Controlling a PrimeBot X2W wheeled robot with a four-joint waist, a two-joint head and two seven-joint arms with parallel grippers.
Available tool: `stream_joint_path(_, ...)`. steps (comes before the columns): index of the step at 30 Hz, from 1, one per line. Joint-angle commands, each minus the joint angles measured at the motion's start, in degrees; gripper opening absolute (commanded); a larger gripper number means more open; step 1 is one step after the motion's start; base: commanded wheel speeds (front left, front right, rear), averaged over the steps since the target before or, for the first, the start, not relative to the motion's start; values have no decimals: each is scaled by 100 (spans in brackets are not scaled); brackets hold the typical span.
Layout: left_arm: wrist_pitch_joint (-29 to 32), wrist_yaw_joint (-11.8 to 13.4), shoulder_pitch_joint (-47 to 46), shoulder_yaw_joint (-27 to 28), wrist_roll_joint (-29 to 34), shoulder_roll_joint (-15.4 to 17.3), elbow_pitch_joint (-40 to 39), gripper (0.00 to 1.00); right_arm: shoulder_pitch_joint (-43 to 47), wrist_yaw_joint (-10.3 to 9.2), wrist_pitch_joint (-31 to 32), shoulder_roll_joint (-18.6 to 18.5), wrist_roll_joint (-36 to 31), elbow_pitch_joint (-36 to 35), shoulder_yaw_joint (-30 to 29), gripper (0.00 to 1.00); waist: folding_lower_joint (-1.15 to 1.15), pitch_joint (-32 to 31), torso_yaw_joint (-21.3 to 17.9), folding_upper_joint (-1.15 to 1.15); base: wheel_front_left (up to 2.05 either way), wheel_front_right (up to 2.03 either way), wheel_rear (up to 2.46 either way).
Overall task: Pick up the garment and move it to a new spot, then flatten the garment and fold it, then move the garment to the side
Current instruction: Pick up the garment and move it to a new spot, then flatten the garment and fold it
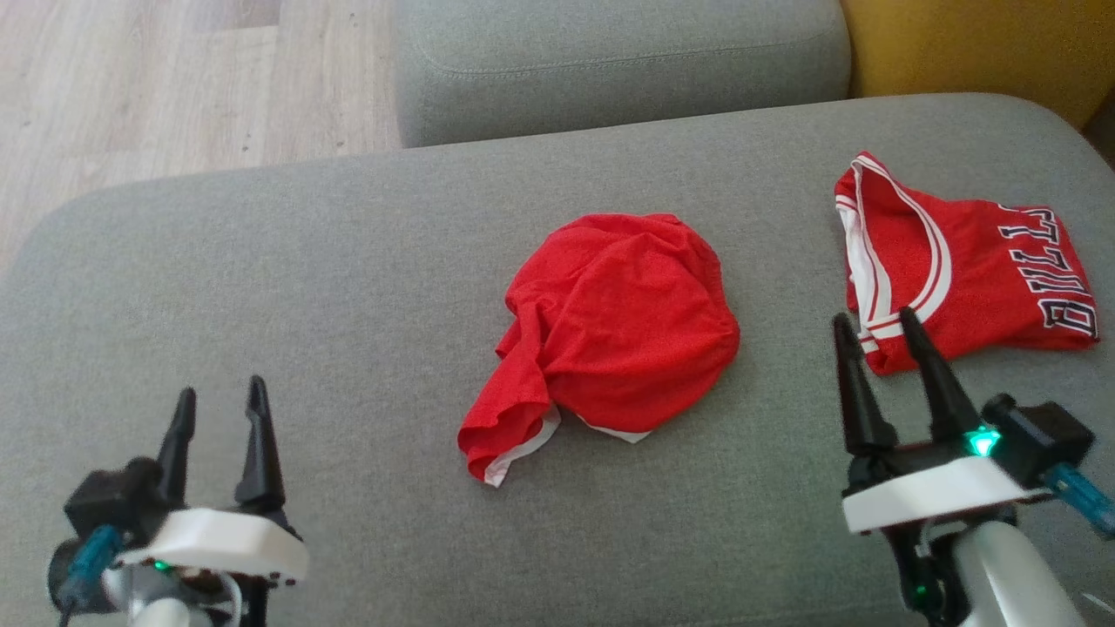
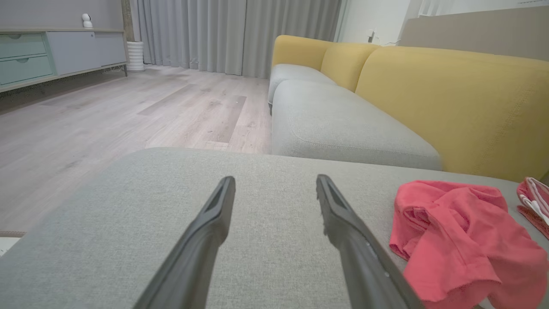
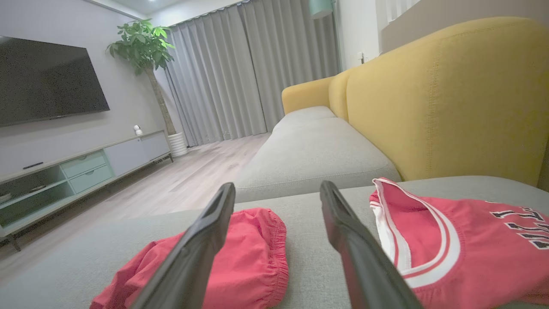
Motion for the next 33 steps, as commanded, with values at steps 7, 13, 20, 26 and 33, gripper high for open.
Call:
stream_joint_path(7,-70,-335,-168,454,347,-276,-122,100,-108,39,-30,-36,-159,-359,-88,100,0,10,16,0,0,0,0)
stream_joint_path(13,-70,-554,-200,575,500,-477,-17,100,-133,39,42,4,-175,-420,-53,100,0,33,-13,0,0,0,0)
stream_joint_path(20,-71,-824,-241,638,588,-635,90,100,-164,39,60,9,-174,-436,-55,100,0,60,-27,0,0,0,0)
stream_joint_path(26,-12,-1043,-372,453,593,-641,329,100,-187,39,73,-2,-169,-433,-63,100,0,111,-66,0,0,0,0)
stream_joint_path(33,542,-1135,-724,193,533,-694,286,100,-354,39,165,-20,-194,-502,22,100,0,348,-144,0,0,0,0)
